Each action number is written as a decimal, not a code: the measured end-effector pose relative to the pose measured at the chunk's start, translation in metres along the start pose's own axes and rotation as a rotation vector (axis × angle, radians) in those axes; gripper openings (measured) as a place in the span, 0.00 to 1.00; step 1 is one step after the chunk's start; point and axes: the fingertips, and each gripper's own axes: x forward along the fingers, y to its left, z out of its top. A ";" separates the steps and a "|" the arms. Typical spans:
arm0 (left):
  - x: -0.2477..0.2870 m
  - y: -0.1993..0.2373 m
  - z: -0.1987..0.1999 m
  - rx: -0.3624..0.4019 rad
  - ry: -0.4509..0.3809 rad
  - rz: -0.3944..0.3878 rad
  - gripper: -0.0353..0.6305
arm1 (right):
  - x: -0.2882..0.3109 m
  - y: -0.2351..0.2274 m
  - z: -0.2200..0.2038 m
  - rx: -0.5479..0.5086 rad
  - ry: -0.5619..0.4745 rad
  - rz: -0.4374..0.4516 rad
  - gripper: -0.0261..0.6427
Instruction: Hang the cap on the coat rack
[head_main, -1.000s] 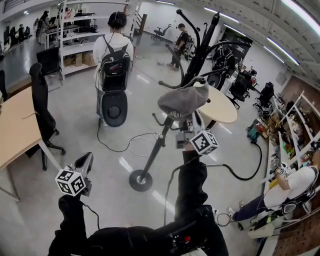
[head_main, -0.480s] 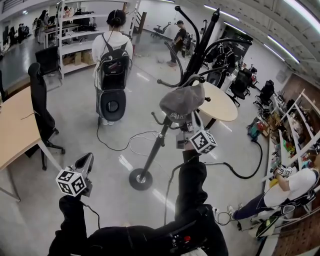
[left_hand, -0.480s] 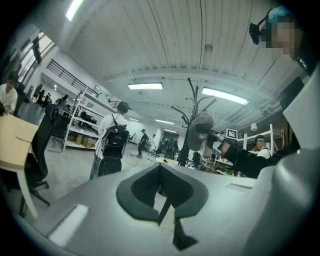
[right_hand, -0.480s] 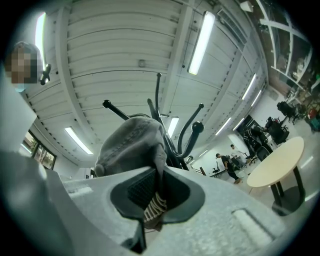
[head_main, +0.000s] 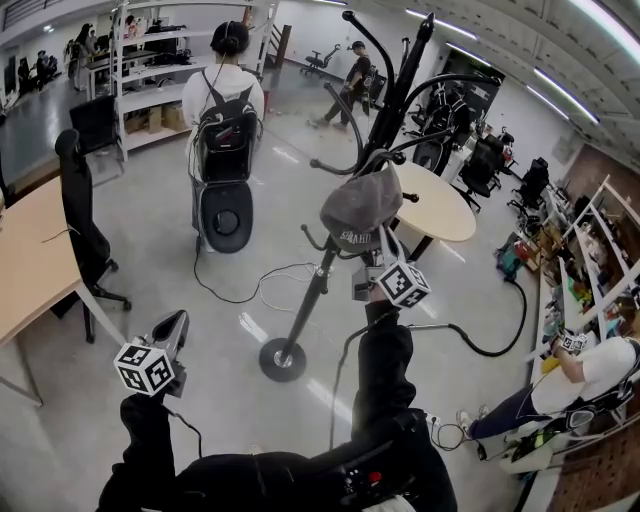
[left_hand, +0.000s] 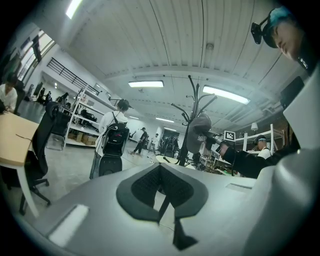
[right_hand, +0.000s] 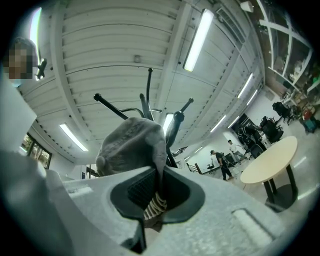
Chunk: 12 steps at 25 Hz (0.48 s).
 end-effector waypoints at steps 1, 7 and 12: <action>0.000 0.000 0.001 0.000 0.001 0.000 0.05 | 0.000 -0.002 -0.001 0.001 0.003 -0.004 0.07; 0.000 -0.001 0.001 0.001 -0.001 0.005 0.05 | -0.004 -0.014 -0.014 -0.004 0.034 -0.031 0.07; -0.003 -0.009 0.001 0.003 0.004 0.004 0.05 | -0.012 -0.022 -0.020 -0.002 0.052 -0.048 0.07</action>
